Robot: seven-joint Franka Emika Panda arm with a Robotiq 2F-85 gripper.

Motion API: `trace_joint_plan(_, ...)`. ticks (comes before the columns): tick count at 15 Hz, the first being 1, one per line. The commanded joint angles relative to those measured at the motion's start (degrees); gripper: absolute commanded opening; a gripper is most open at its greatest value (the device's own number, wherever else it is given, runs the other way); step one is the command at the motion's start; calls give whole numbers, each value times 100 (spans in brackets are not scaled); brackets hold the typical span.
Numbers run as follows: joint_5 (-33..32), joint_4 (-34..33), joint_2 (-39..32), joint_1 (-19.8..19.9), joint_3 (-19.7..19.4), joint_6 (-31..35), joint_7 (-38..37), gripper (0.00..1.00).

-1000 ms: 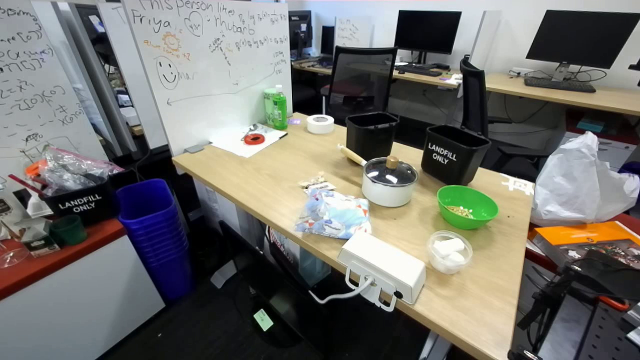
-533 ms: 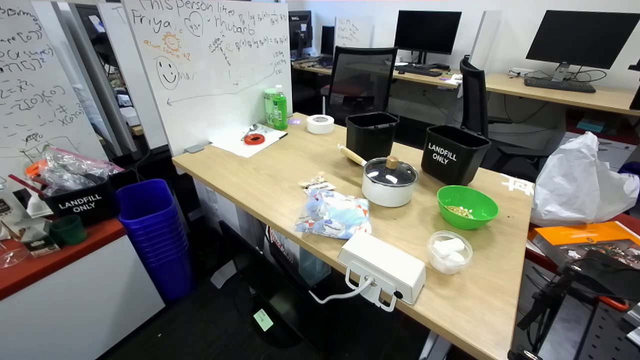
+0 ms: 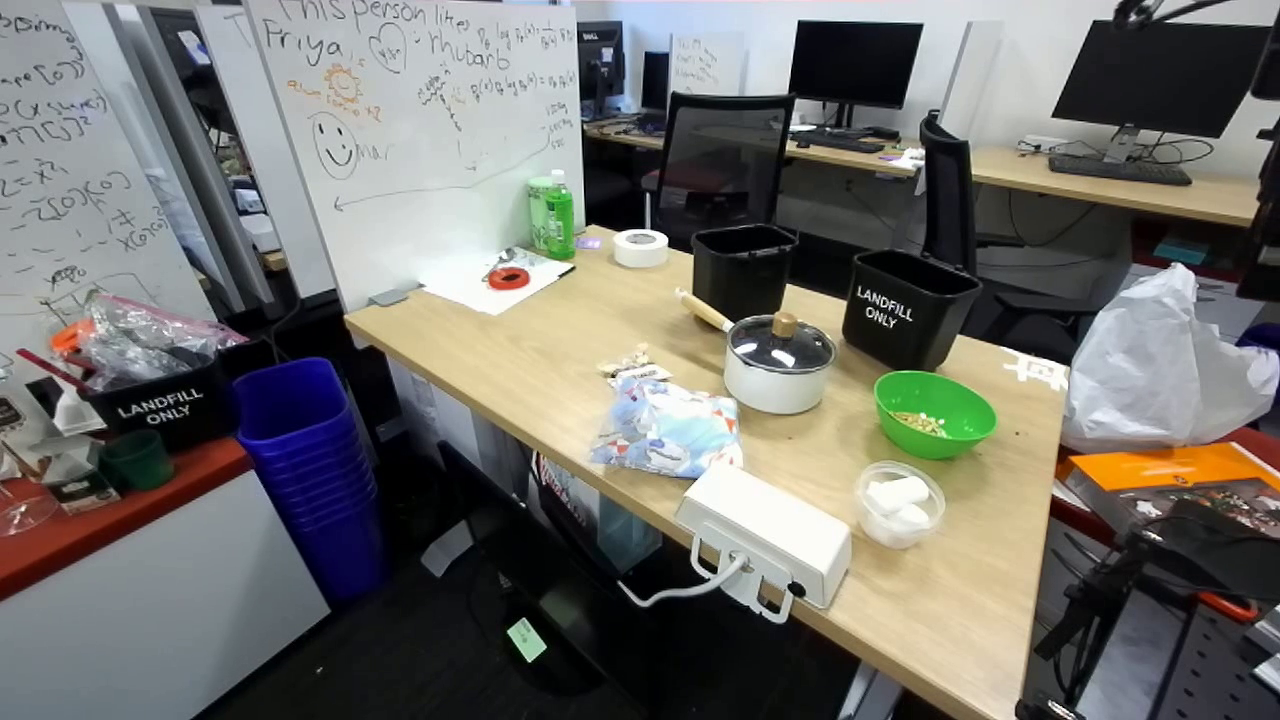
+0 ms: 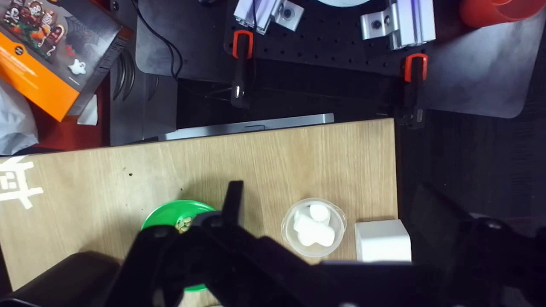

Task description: Put the clear bowl beside the landfill bin

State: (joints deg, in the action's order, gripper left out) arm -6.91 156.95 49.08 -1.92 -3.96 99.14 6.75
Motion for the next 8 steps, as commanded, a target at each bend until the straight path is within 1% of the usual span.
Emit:
trace_joint_plan(1,30,-7,-5,47,42,-3,29,100)
trace_joint_plan(3,31,-7,-5,47,42,-2,29,100)
trace_joint_plan(4,105,-24,-131,13,43,71,-5,100)
trace_joint_plan(7,483,-54,-641,-20,97,730,-350,100)
trace_joint_plan(8,616,-81,-876,-29,128,1050,-450,100)
